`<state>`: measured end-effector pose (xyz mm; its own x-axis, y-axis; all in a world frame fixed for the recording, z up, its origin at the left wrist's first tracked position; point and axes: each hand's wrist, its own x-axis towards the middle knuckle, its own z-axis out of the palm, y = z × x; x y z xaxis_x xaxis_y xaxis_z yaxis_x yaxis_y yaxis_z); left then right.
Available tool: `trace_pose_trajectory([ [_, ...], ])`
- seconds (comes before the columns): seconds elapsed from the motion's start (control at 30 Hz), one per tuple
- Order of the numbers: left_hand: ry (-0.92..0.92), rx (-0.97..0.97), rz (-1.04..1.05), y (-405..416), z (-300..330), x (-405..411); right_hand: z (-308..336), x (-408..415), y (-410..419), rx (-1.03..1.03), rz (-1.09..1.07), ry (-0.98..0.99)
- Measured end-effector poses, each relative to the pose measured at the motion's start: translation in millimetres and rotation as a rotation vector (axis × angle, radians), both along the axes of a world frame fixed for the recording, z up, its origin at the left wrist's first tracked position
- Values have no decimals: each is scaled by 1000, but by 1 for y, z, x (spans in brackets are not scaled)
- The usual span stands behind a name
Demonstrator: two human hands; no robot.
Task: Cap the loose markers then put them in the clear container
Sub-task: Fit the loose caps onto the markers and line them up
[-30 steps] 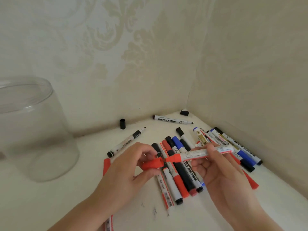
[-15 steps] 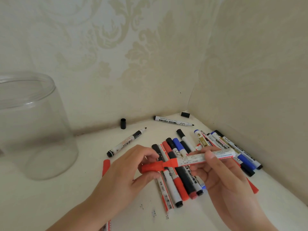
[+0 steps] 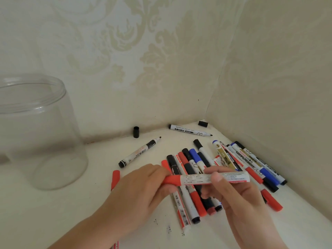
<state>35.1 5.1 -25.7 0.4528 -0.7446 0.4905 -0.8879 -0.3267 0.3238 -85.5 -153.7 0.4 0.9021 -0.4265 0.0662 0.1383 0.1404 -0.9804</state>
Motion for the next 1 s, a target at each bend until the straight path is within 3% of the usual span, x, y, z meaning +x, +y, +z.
trace_pose_trajectory([
  [0.17,-96,-3,-23,-1,6,-8,-6,4,10,250,31,-39],
  [0.33,-121,40,-36,4,5,-6,-10,6,16,299,51,-63],
  [0.43,-90,40,-20,4,2,-3,-12,5,17,227,84,-106],
  [0.53,-35,-6,8,8,1,9,-17,8,19,-80,110,-74],
  [0.6,25,-38,42,12,1,19,-36,15,13,-721,79,82],
  [0.63,40,-54,75,14,1,23,-45,25,10,-1024,78,53],
  [0.7,68,-91,148,18,0,28,-41,24,16,-1351,144,44],
  [0.87,185,-146,261,22,-3,35,-21,20,33,-1720,100,72],
  [0.93,231,-167,287,22,-5,39,-16,24,24,-1733,201,212],
  [1.0,272,-177,302,24,-6,41,-7,27,20,-1777,188,206],
])
